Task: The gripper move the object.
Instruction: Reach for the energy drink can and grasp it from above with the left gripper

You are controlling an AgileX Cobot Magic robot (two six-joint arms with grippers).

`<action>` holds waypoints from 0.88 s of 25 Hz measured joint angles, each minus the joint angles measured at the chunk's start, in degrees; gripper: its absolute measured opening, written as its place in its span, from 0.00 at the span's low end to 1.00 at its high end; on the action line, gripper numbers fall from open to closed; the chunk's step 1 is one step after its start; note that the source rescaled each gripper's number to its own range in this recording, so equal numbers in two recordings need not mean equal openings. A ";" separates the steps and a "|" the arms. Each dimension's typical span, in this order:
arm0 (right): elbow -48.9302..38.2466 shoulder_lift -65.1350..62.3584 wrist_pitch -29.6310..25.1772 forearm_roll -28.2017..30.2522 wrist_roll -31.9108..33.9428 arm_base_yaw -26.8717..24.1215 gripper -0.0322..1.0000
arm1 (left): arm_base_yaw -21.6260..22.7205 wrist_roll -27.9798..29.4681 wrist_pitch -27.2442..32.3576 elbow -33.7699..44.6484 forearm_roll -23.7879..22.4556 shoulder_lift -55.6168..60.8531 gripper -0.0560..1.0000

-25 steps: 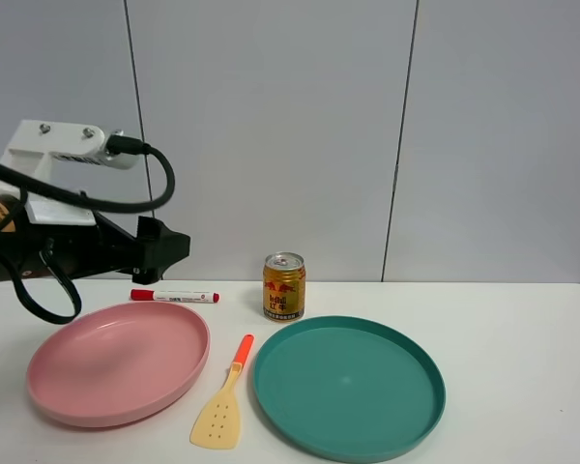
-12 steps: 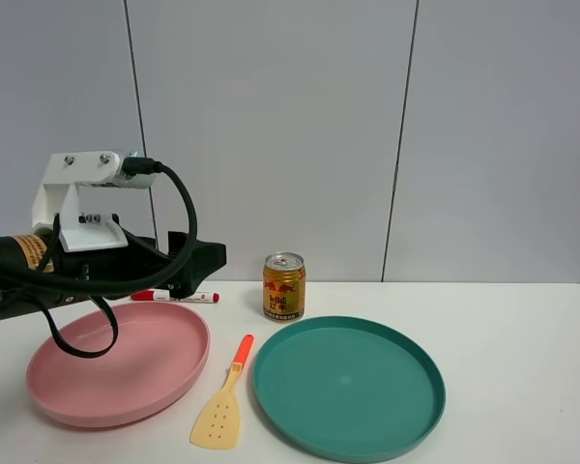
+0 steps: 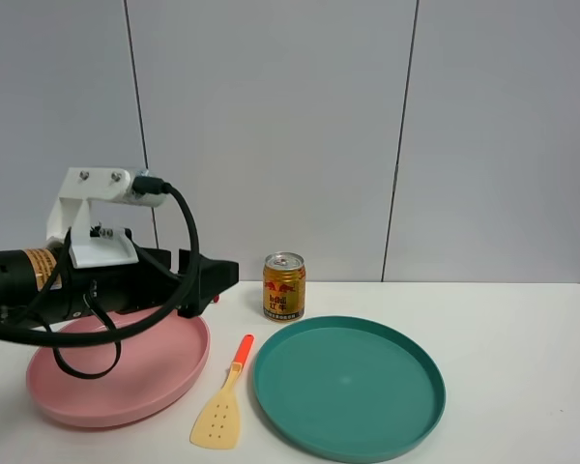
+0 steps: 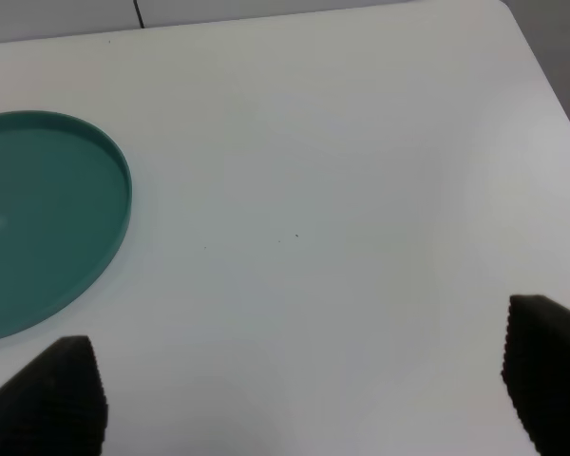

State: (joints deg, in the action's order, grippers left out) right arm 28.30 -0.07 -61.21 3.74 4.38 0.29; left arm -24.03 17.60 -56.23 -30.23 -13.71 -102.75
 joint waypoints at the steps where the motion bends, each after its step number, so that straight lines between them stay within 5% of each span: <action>1: 0.00 0.00 0.00 0.00 0.00 0.00 1.00 | 0.00 0.00 0.68 -0.68 -0.63 -0.88 1.00; 22: 0.00 0.00 0.00 0.00 0.00 0.00 1.00 | 0.00 5.11 3.99 -17.89 -2.54 -15.81 1.00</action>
State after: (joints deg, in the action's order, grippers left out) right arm 28.30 -0.07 -61.21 3.74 4.38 0.29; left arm -24.03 22.71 -52.24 -48.13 -16.25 -118.57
